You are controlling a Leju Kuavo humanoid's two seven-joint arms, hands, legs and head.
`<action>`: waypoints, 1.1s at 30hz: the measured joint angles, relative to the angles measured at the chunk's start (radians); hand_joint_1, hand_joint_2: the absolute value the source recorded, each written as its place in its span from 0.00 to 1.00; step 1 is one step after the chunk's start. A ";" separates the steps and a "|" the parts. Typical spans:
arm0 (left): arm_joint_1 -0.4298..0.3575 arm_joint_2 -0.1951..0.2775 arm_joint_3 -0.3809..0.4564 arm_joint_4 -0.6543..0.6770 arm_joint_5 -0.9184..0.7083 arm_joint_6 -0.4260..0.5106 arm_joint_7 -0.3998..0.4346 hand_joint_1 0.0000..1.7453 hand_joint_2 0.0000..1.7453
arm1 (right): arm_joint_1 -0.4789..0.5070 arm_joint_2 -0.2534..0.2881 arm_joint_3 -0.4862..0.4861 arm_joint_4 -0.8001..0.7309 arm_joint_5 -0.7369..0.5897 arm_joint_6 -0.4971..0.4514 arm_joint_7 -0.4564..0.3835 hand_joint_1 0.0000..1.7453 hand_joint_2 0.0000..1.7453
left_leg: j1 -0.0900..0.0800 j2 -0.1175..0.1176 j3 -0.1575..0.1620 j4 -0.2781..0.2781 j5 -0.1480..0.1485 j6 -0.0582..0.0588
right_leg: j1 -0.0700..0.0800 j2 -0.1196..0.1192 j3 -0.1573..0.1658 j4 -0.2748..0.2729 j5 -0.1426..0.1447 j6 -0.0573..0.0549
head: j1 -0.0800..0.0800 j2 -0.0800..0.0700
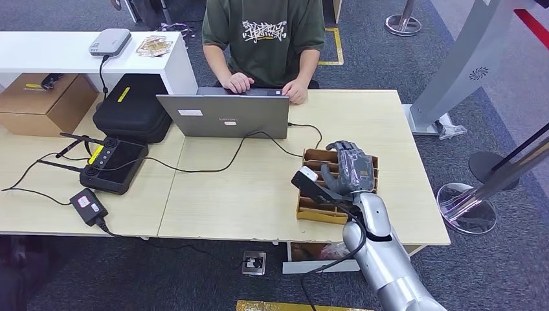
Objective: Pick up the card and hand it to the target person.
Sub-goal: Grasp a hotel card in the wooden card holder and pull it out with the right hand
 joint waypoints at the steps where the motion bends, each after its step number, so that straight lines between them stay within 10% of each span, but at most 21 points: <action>1: 0.000 0.000 0.000 0.000 0.000 0.000 0.000 0.00 0.00 | 0.000 0.000 0.000 0.001 0.000 0.000 0.000 0.42 1.00 | 0.000 0.000 0.000 0.000 0.000 0.000 | 0.000 0.000 0.000 0.000 0.000 0.000 | 0.000 0.000; 13: 0.000 0.000 0.000 0.000 0.000 0.000 -0.002 0.00 0.00 | -0.006 0.004 0.000 0.034 -0.001 0.000 0.002 0.51 1.00 | 0.000 0.000 0.000 0.000 0.000 0.000 | 0.000 0.000 0.000 0.000 0.000 0.000 | 0.000 0.000; 20: 0.000 0.000 0.000 0.000 -0.001 0.000 -0.008 0.00 0.00 | -0.014 0.005 0.000 0.052 -0.002 -0.002 0.002 0.90 1.00 | 0.000 0.000 0.000 0.000 0.000 0.000 | 0.000 0.000 0.000 0.000 0.000 0.000 | 0.000 0.000; 33: 0.000 0.000 0.000 0.000 -0.001 -0.001 -0.012 0.00 0.00 | -0.024 0.005 0.000 0.078 -0.015 -0.026 -0.010 0.89 1.00 | 0.000 0.000 0.000 0.000 0.000 0.000 | 0.000 0.000 0.000 0.000 0.000 0.000 | 0.000 0.000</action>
